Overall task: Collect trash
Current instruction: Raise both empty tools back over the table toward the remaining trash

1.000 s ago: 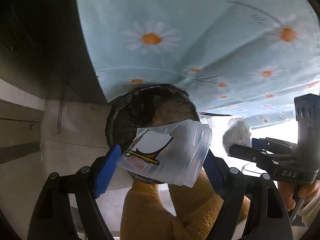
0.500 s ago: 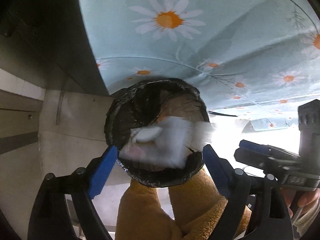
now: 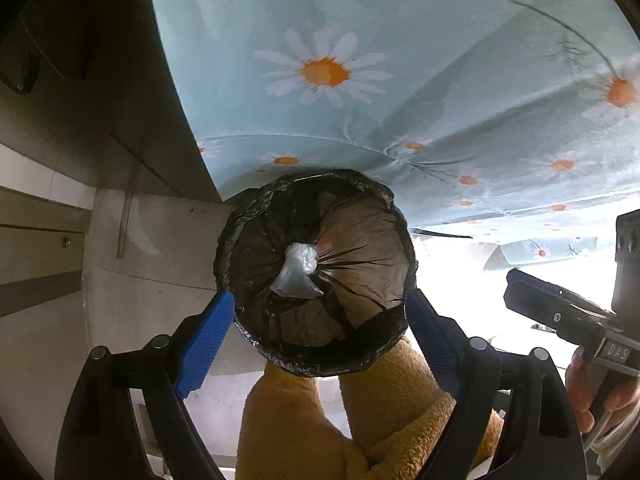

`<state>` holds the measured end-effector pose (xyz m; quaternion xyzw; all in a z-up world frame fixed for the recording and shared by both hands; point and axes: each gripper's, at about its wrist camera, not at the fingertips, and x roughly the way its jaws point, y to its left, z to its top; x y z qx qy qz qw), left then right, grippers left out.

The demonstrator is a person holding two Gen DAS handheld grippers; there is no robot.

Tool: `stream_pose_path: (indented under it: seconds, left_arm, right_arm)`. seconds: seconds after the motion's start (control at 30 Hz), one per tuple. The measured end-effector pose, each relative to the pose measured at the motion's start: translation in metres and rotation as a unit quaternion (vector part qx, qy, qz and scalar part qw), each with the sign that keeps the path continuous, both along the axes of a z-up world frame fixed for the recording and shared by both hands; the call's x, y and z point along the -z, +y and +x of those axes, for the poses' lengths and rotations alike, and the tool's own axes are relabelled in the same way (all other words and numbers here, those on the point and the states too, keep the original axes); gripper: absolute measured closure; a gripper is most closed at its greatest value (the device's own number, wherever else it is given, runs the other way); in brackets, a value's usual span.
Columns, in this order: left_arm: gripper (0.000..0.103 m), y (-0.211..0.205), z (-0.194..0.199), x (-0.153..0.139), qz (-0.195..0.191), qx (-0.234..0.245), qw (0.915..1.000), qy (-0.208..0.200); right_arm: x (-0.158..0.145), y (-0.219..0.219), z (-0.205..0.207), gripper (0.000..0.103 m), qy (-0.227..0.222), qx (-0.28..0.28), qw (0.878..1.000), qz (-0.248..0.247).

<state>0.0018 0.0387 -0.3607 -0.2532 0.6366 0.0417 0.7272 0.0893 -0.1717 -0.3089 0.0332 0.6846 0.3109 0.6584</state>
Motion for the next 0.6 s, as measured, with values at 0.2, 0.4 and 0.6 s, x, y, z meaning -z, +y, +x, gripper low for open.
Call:
stream_pose_path:
  seconds: [0.2,0.4,0.6]
  left_arm:
    - [0.018,-0.003,-0.007,-0.022,0.023,0.013,0.9996,-0.008]
    - [0.018,-0.004,-0.017,-0.059,0.021,0.028,0.9988,-0.034]
    - [0.015,-0.001,-0.018,-0.120,0.039,0.025,0.9942,-0.097]
  right_arm:
    - [-0.019,-0.008,-0.005,0.018,-0.018,-0.003,1.000,0.024]
    - [-0.071,-0.013,-0.014,0.009,-0.082,-0.022,0.996,0.041]
    - [-0.139,-0.022,-0.017,0.009,-0.156,-0.021,0.985,0.069]
